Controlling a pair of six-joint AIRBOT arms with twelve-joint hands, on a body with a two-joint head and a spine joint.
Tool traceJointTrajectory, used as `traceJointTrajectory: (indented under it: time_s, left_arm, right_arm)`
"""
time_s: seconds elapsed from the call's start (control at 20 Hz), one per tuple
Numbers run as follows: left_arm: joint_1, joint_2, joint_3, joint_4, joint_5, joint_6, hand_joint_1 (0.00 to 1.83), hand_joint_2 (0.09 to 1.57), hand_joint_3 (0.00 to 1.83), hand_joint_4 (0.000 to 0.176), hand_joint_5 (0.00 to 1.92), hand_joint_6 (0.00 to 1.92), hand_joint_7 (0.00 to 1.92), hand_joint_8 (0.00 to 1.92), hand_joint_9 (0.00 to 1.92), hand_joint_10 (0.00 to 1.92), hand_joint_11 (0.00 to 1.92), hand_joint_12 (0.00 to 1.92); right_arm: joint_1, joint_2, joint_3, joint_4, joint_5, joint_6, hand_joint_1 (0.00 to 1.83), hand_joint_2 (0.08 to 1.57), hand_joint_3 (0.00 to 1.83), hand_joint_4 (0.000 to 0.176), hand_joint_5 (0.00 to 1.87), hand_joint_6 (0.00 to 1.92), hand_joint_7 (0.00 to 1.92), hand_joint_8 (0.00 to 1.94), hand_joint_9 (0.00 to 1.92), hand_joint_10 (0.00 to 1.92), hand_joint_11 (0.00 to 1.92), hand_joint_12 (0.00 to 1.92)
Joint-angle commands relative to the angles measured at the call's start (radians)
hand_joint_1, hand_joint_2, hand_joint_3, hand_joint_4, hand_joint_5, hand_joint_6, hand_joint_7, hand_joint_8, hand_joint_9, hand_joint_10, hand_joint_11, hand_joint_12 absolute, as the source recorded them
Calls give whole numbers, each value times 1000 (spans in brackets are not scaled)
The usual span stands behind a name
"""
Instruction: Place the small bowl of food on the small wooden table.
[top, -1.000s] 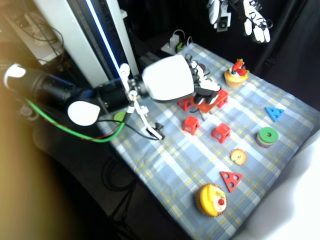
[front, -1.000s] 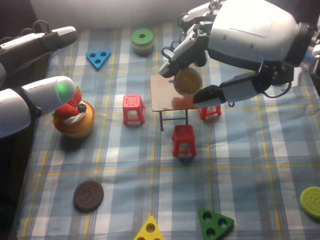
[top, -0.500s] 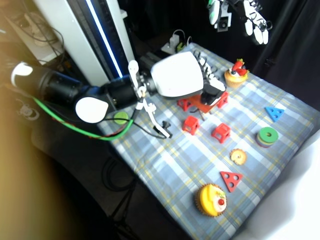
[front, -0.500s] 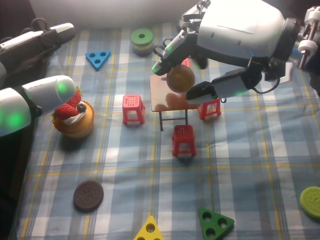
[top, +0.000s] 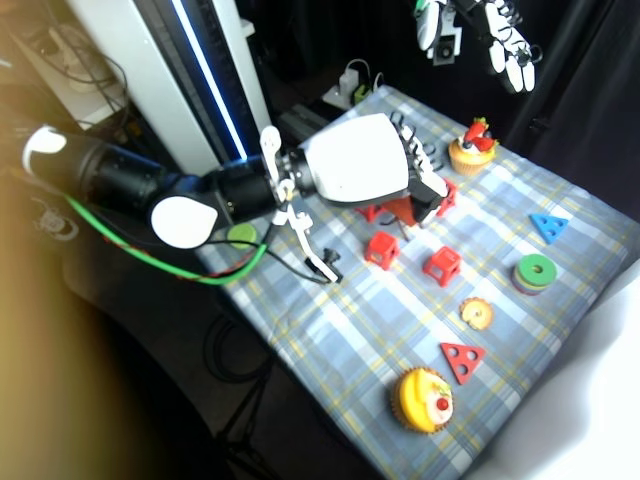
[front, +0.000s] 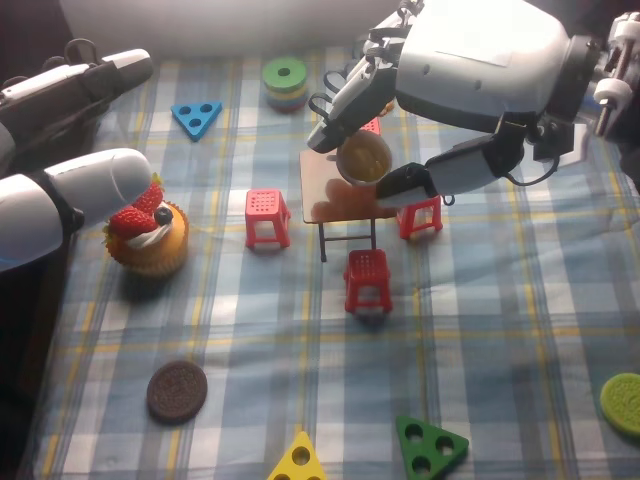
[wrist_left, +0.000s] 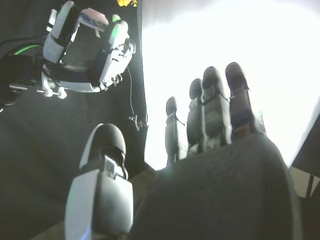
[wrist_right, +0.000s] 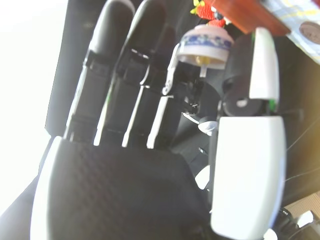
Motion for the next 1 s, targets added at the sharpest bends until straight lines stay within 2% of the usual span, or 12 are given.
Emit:
traceJointTrajectory:
  time_s: [0.0, 0.2, 0.35, 0.4, 0.45, 0.5, 0.6, 0.65, 0.7, 0.75, 0.9, 0.95]
  left_arm:
    - [-13, -4, 5, 7, -123, -6, 309, 1166, 0, 172, 319, 4, 283, 3, 272, 2, 0, 395]
    - [-14, -4, 5, 7, -123, -7, 334, 1161, 0, 171, 320, 1, 264, 2, 254, 6, 0, 315]
    - [-14, -4, 5, 7, -123, -8, 342, 1162, 0, 169, 316, 0, 265, 3, 261, 8, 0, 315]
    - [-14, -4, 5, 7, -123, -8, 352, 1162, 0, 172, 309, 0, 266, 1, 263, 5, 0, 294]
    - [-14, -4, 5, 7, -123, -8, 357, 1161, 0, 171, 311, 2, 272, 4, 271, 7, 0, 291]
    - [-14, -4, 4, 7, -123, -9, 337, 1165, 0, 165, 298, 0, 262, 1, 267, 2, 0, 341]
    - [-14, -4, 4, 7, -124, -10, 291, 1169, 1, 169, 293, 0, 259, 0, 270, 2, 0, 385]
    - [-14, -4, 4, 7, -124, -11, 323, 1170, 0, 164, 301, 1, 264, 1, 253, 6, 0, 338]
    - [-14, -4, 4, 7, -125, -12, 323, 1170, 0, 164, 301, 1, 264, 1, 253, 6, 0, 338]
    - [-14, -4, 4, 7, -126, -13, 335, 1162, 0, 157, 313, 8, 266, 4, 249, 5, 0, 294]
    - [-14, -4, 4, 3, -130, -15, 332, 1167, 1, 156, 320, 3, 252, 0, 232, 1, 0, 257]
    - [-14, -4, 3, 2, -134, -15, 322, 1161, 0, 168, 321, 1, 260, 2, 246, 4, 0, 276]
  right_arm:
    - [14, 2, 4, 38, 102, 0, 1073, 971, 0, 0, 926, 97, 881, 0, 943, 1, 655, 829]
    - [14, 2, 4, 38, 100, 0, 1006, 932, 0, 0, 864, 1, 790, 1, 723, 0, 266, 871]
    - [14, 2, 4, 38, 98, 0, 1007, 931, 0, 0, 864, 0, 801, 0, 712, 2, 187, 1026]
    - [14, 2, 4, 38, 97, 0, 986, 934, 1, 11, 863, 0, 790, 0, 715, 4, 193, 1041]
    - [14, 3, 4, 38, 97, 0, 990, 938, 3, 3, 858, 0, 781, 0, 706, 1, 183, 1038]
    - [14, 3, 4, 39, 97, 0, 965, 941, 0, 29, 856, 1, 772, 1, 672, 1, 64, 1115]
    - [14, 3, 4, 42, 97, 0, 999, 943, 0, 20, 856, 1, 765, 0, 651, 0, 27, 1111]
    - [14, 3, 3, 46, 97, 0, 993, 946, 0, 44, 852, 0, 765, 0, 622, 1, 1, 1103]
    - [14, 3, 2, 49, 97, 0, 993, 946, 0, 44, 852, 0, 765, 0, 622, 1, 1, 1103]
    - [14, 3, -1, 50, 98, 0, 961, 928, 0, 65, 827, 1, 709, 2, 568, 4, 0, 947]
    - [14, 10, -11, 54, 107, 0, 938, 911, 0, 65, 782, 0, 656, 0, 529, 0, 0, 913]
    - [14, 20, -13, 64, 119, 0, 935, 916, 0, 56, 742, 0, 621, 0, 514, 0, 34, 932]
